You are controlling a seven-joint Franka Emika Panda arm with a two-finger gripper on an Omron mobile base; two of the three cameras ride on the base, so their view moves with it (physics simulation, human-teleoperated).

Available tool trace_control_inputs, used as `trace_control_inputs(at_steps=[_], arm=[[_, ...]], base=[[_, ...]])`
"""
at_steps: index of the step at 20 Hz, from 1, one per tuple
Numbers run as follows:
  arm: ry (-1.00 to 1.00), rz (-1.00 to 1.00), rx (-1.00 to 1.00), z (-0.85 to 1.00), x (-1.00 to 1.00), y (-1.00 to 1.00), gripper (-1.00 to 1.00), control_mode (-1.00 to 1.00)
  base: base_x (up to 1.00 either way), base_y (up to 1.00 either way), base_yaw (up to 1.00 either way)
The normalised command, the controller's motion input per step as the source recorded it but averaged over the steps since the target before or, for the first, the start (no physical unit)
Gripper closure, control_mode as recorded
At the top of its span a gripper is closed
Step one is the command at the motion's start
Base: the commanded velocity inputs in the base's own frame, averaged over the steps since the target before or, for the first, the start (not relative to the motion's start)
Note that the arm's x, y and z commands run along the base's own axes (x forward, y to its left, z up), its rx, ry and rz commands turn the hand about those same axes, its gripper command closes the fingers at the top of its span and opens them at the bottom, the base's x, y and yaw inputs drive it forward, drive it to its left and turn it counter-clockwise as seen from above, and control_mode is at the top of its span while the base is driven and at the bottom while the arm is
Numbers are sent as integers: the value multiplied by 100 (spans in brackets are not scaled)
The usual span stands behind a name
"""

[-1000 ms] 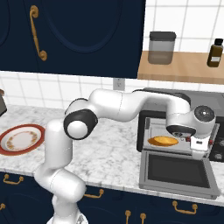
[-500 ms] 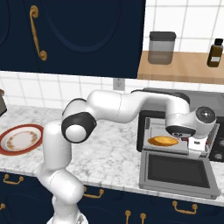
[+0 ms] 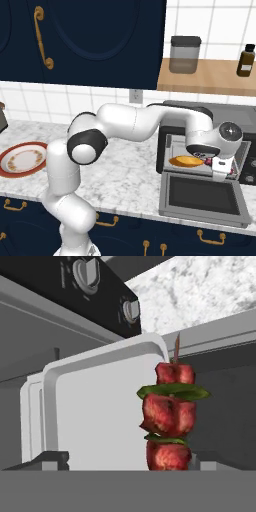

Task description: Pick up the kebab skewer and baguette bread, and place them inside the toaster oven. Close the toaster oven door and start by setting the timer.

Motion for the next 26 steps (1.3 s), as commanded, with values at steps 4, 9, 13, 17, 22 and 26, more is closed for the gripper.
trace_control_inputs(at_steps=[4,9,13,17,22,26], arm=[[0,0,0,0,0,0,-100,-100],[0,0,0,10,7,0,-100,-100],[0,0,0,22,-19,-22,-100,-100],[0,0,-1,20,-46,-14,-100,-100],[0,15,-21,0,-69,2,-100,-100],[-4,49,-36,0,-65,75,-100,-100]], base=[[0,0,0],[0,0,0],[0,0,0],[0,0,0],[0,0,0],[0,0,0]])
